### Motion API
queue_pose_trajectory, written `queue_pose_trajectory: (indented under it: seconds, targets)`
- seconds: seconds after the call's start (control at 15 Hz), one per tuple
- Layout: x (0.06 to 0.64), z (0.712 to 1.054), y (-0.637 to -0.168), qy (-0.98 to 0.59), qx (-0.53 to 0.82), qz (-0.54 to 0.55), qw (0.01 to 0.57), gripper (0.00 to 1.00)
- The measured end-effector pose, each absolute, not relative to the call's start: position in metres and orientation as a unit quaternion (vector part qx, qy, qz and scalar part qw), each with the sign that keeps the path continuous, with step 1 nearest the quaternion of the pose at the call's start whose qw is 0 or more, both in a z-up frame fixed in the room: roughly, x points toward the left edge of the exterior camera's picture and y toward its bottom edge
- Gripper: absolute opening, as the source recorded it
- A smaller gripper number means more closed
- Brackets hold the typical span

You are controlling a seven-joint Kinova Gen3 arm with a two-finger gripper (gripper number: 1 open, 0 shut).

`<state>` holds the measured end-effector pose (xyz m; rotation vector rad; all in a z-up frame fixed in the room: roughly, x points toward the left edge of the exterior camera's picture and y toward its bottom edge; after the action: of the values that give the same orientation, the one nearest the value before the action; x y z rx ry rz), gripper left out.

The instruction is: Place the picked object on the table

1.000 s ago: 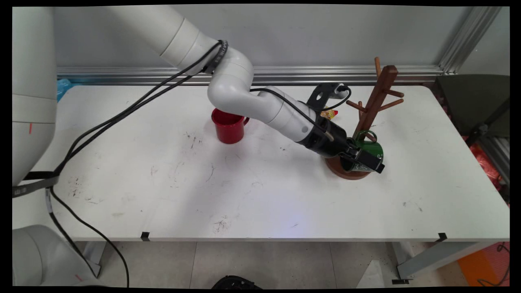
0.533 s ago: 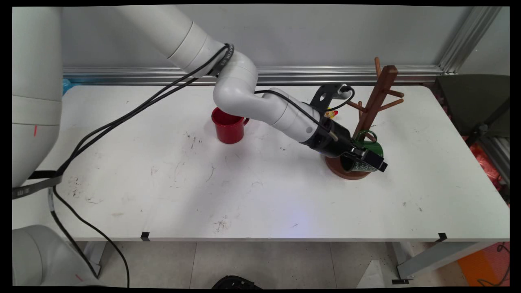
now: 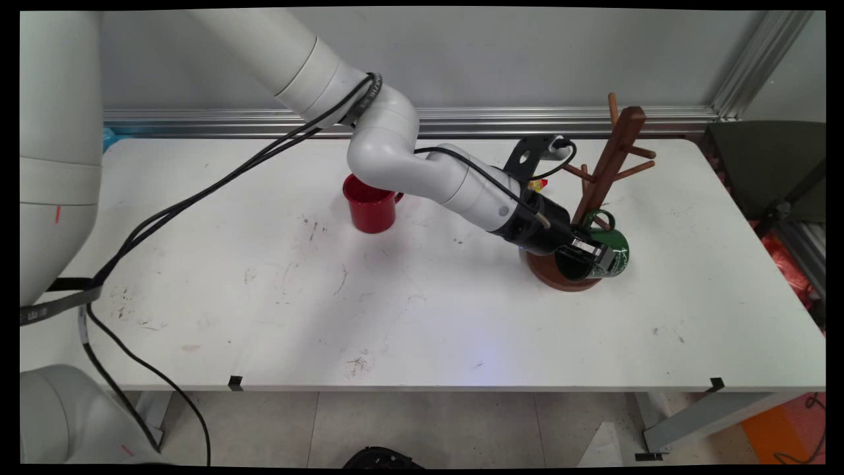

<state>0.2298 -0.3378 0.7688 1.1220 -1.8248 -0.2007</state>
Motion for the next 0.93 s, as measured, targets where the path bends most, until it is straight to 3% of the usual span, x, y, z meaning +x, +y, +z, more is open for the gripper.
queue_pose_trajectory:
  seconds: [0.93]
  targets:
    - [0.23,0.799,-0.313,-0.743,0.446,-0.101,0.488,0.0]
